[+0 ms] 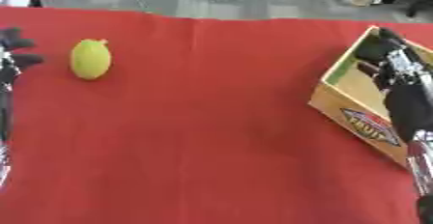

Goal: Pick up the objects with one hand, pass them to the other hand, and then place them into the box on the other side of the table.

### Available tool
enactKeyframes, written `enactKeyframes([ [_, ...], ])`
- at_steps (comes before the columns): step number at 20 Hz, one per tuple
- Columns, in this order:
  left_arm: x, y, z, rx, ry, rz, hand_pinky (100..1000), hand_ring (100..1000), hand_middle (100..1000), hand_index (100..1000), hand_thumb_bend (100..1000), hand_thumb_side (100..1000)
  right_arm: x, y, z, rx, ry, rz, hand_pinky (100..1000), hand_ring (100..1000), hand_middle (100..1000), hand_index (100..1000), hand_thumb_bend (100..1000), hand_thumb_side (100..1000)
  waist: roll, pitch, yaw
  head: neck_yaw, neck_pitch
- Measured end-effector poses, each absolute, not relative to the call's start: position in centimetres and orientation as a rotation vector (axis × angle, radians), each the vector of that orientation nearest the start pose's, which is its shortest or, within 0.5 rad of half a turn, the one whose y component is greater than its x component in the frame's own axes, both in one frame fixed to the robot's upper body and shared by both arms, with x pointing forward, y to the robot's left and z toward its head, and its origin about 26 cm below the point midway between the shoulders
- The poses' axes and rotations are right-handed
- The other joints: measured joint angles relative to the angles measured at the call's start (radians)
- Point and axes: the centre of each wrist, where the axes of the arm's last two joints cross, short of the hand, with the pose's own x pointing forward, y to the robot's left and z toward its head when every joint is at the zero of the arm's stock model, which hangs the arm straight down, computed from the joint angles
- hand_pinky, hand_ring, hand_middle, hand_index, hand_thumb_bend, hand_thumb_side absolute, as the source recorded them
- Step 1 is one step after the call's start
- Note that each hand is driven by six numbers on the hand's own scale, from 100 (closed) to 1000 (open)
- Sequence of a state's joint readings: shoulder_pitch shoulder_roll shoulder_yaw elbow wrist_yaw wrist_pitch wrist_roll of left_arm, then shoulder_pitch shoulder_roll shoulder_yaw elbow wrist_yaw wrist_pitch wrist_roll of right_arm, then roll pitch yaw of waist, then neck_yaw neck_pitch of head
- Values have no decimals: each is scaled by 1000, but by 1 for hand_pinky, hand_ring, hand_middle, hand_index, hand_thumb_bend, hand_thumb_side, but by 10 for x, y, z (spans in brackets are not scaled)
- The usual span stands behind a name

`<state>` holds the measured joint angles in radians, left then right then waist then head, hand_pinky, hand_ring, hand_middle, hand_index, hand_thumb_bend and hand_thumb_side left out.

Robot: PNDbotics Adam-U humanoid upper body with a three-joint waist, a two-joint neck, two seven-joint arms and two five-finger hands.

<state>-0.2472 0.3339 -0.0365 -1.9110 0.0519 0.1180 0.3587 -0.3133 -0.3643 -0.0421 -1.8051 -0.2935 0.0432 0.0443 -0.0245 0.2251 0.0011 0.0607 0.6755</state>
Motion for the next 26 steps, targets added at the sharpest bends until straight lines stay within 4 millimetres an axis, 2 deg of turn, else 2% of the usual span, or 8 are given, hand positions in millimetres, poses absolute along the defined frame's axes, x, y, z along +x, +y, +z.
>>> enactKeyframes([
  [15,307,264,168,342,-2072,27,837,604,663,820,137,811,328,-291,169,75,-2056,212,942,891,980,1000,100,727,1,-1,-1,58,33],
  [20,300,273,174,388,-2083,-11,841,614,670,824,111,756,328,-292,170,72,-2058,209,942,891,980,1000,100,728,5,-1,-1,85,44],
  [25,291,296,184,524,-2090,-155,842,634,687,833,100,686,328,-294,170,62,-2056,213,942,891,980,999,100,728,14,-1,1,101,44],
  [26,289,300,186,553,-2090,-193,842,647,695,838,100,650,328,-294,170,61,-2056,214,941,891,980,999,100,727,16,-1,2,103,45],
])
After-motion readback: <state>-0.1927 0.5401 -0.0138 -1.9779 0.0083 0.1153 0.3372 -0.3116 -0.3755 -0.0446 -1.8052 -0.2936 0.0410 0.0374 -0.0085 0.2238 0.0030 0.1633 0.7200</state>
